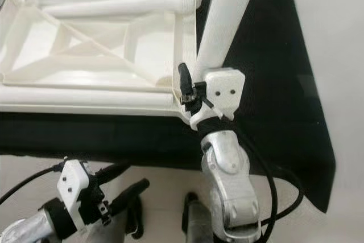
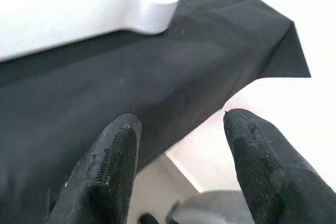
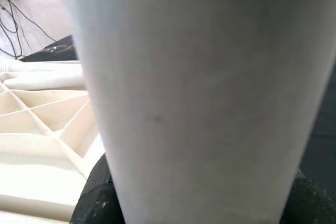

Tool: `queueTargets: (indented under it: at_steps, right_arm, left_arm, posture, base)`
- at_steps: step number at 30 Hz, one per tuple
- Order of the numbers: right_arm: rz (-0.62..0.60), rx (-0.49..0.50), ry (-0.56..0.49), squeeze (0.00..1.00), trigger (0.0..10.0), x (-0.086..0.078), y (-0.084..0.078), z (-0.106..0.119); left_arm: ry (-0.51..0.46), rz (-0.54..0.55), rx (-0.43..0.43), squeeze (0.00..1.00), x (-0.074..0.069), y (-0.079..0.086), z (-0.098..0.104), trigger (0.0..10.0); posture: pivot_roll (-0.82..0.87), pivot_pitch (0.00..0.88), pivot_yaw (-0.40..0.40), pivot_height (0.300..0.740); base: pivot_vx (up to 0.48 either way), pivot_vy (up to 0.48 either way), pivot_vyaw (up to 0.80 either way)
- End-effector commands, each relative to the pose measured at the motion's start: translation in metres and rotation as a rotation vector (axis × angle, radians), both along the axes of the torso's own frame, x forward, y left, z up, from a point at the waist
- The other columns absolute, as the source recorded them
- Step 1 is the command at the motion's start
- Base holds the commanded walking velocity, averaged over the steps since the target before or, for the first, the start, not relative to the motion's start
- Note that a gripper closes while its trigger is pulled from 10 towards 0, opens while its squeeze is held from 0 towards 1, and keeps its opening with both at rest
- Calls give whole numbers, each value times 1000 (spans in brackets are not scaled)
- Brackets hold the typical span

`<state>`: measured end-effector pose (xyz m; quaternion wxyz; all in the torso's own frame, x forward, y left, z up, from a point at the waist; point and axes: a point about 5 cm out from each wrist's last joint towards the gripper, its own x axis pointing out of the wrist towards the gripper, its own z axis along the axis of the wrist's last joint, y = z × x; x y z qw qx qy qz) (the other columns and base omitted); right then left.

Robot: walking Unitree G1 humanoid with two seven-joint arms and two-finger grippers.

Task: Building children table

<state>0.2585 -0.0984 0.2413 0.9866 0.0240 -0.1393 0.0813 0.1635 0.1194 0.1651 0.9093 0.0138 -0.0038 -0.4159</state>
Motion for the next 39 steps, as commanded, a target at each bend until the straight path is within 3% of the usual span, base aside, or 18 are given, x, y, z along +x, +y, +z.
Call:
queueTargets:
  at_steps: [1, 11, 12, 15, 20, 21, 22, 25, 27, 29, 32, 33, 36, 37, 39]
  right_arm:
    - [-12, 0, 366, 0, 10000, 13, 3, -63]
    - [-24, -44, 356, 0, 10000, 15, 12, -62]
    - [31, -24, 326, 1000, 10000, 14, 14, -57]
    - [250, 26, 199, 1000, 10000, 17, 18, -36]
    - [419, 18, 79, 1000, 10000, 21, 13, -15]
    - [489, -28, 35, 259, 10000, 26, 7, -7]
    - [563, -62, 6, 0, 10000, 29, 2, 0]
    - [704, -161, -52, 0, 10000, 37, -10, 15]
    - [735, -184, -62, 0, 10000, 42, -15, 18]
    - [856, -240, -51, 0, 10000, 60, -27, 23]
    - [871, -247, -54, 0, 10000, 64, -29, 24]
    - [937, -236, -37, 0, 6392, 69, -29, 24]
    - [986, -226, -25, 0, 6392, 73, -29, 24]
    - [1040, -241, 5, 0, 0, 85, -32, 21]
    - [1039, -249, 17, 0, 0, 88, -34, 19]
  left_arm:
    - [47, -6, -1, 0, -3, -2, -8, 10000]
    - [35, 1, -5, 0, 4, -2, -11, 10000]
    - [34, 2, -5, 0, 5, -2, -11, 10000]
    - [31, 4, -6, 0, 7, -2, -13, 10000]
    - [27, 5, -8, 0, 8, -3, -14, 10000]
    - [25, 5, -9, 0, 9, -4, -15, 10000]
    - [23, 5, -10, 0, 9, -5, -15, 10000]
    - [20, 7, -12, 0, 10, -7, -17, 10000]
    - [19, 8, -13, 0, 11, -7, -18, 10000]
    - [18, 8, -15, 0, 12, -10, -22, 10000]
    - [17, 7, -16, 0, 13, -11, -23, 10000]
    - [17, 8, -18, 0, 14, -12, -24, 10000]
    - [17, 8, -18, 0, 15, -13, -25, 10000]
    - [11, 12, -18, 0, 19, -15, -27, 10000]
    - [7, 16, -16, 0, 20, -16, -28, 10000]
  posture:
    - [68, 398, 16, 740]
    - [59, 371, 13, 740]
    - [56, 365, 11, 740]
    - [52, 353, 8, 740]
    - [50, 345, 5, 740]
    - [51, 334, -2, 740]
    - [52, 330, -5, 740]
    - [57, 310, -15, 740]
    - [58, 308, -16, 740]
    - [66, 286, -35, 740]
    - [66, 286, -35, 740]
    - [71, 264, -44, 740]
    - [71, 264, -44, 740]
    - [82, 236, -57, 740]
    - [82, 232, -57, 740]
  base:
    - [0, 0, 0]
    - [0, 0, 0]
    - [0, 0, 0]
    - [0, 0, 0]
    - [0, 0, 0]
    - [0, 0, 0]
    - [0, 0, 0]
    - [0, 0, 0]
    - [0, 0, 0]
    - [0, 0, 0]
    - [0, 0, 0]
    - [0, 0, 0]
    - [0, 0, 0]
    - [0, 0, 0]
    - [0, 0, 0]
